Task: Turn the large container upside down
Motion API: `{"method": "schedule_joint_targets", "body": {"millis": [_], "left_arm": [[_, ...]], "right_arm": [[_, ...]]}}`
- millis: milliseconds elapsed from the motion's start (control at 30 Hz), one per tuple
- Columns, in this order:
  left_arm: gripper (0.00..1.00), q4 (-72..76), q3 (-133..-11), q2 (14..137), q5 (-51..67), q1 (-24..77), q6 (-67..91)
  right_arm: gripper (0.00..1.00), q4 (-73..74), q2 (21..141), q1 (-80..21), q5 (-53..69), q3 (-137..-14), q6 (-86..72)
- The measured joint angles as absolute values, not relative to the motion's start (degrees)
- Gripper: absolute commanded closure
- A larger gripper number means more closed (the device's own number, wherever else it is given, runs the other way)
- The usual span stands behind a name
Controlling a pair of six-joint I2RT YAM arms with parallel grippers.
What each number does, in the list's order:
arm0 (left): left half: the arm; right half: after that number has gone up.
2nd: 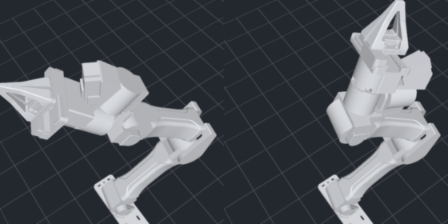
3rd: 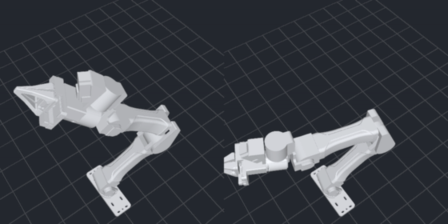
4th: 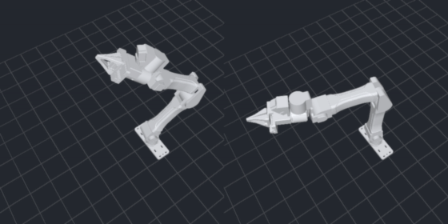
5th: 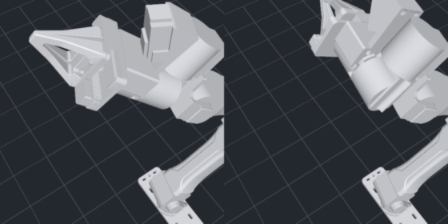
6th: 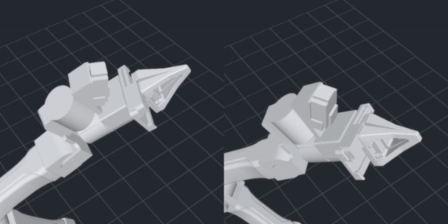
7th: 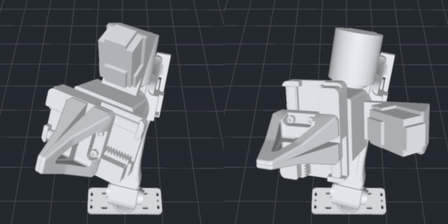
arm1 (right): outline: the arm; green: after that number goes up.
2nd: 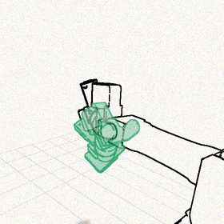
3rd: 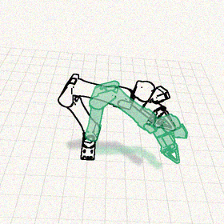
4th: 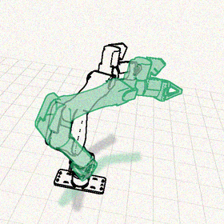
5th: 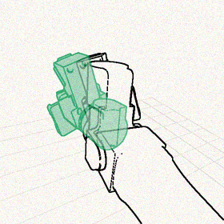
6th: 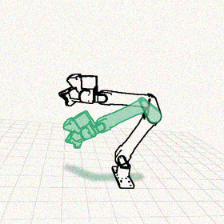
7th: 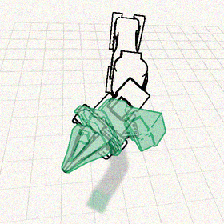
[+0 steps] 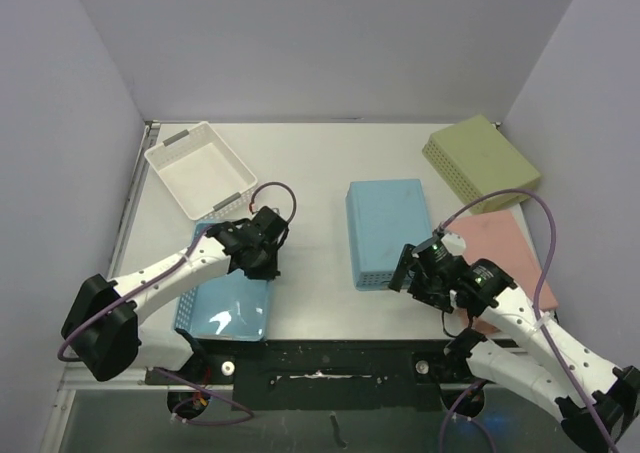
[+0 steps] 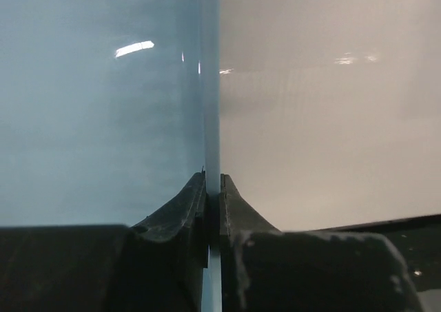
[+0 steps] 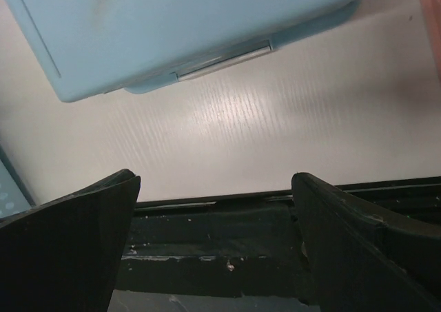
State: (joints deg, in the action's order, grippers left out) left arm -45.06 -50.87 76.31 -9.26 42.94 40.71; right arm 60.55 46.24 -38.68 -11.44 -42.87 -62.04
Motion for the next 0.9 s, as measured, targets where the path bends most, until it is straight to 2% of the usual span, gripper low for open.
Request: {"method": "schedule_joint_targets", "body": {"millis": [267, 467, 600, 733, 900], "left_arm": [[1.00, -41.3, -61.1, 76.9, -0.3, 42.7, 40.4], [1.00, -38.6, -67.0, 75.0, 5.7, 40.8, 41.2], [1.00, -37.5, -67.5, 72.6, 9.1, 38.9, 41.8], [1.00, -36.0, -67.5, 72.4, 12.1, 38.1, 42.5], [1.00, -31.6, -67.5, 72.4, 17.1, 38.0, 44.6]], "right_arm": [[0.01, 43.9, 55.0, -37.1, -10.2, -40.6, -60.8], [0.01, 25.9, 68.3, -21.3, -3.7, -41.9, -54.3], [0.01, 19.3, 81.8, -12.9, 1.6, -51.8, -50.7], [0.02, 15.9, 92.7, -10.4, 4.8, -64.4, -47.0], [0.02, 14.3, 89.3, -10.7, 7.0, -65.6, -44.3]]}}
